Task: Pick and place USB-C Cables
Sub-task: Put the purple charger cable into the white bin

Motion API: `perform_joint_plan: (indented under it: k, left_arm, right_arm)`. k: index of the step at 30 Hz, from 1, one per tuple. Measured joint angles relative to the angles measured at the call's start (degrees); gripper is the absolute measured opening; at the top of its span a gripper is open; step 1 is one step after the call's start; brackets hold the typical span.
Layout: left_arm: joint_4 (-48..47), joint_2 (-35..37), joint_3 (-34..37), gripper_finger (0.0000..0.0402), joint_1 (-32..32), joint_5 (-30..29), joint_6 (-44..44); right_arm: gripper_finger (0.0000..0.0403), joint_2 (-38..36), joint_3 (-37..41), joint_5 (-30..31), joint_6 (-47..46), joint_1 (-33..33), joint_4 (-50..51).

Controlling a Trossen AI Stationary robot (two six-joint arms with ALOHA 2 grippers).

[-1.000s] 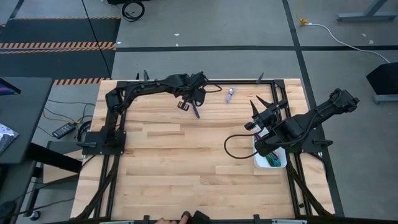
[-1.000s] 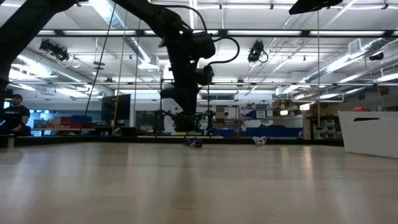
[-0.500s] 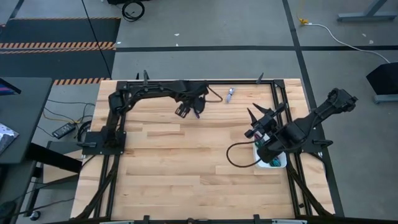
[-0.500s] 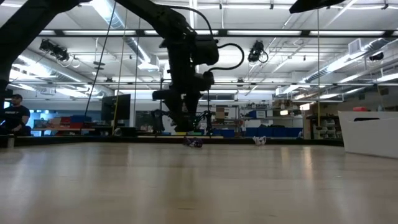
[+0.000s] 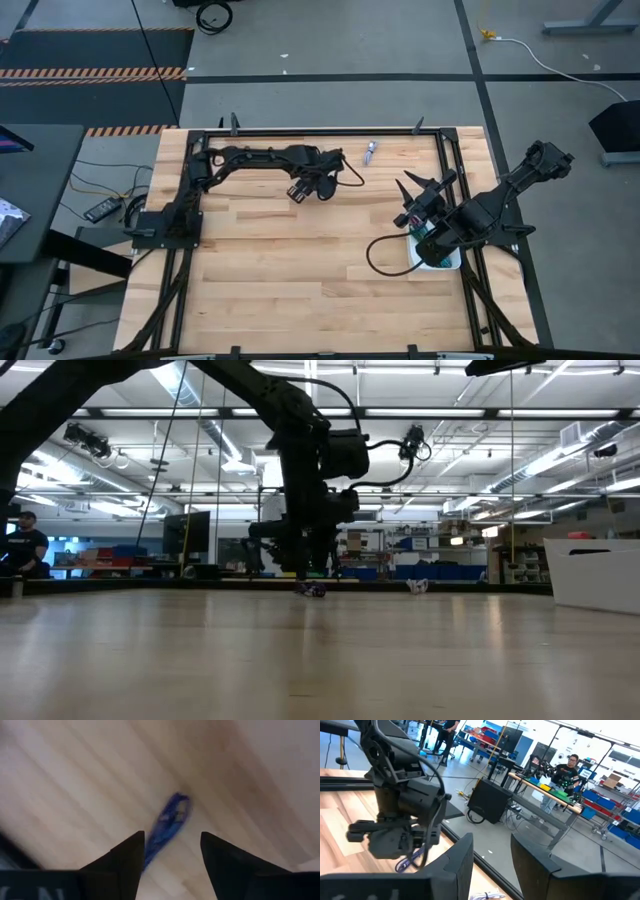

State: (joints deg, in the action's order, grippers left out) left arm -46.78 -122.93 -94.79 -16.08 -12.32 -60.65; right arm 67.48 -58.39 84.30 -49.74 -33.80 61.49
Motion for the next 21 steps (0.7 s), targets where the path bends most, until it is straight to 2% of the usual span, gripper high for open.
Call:
perform_joint_plan:
  k: [11,16,21]
  left_arm:
    - [1.08,-1.54,-0.08,0.0165,0.62,0.13,0.76]
    - [0.77,-1.84,-0.04,0.0113,0.60,0.14,1.86]
    - [0.73,-1.84,-0.04,0.0035,0.60,0.01,2.57]
  right_arm:
    - [0.0138,-0.02,0.00,-0.01,0.84,0.00,-0.13]
    - [0.0138,-0.02,0.00,0.06,1.41,0.00,-0.15]
    - [0.0138,-0.02,0.00,0.06,1.53,0.00,-0.15]
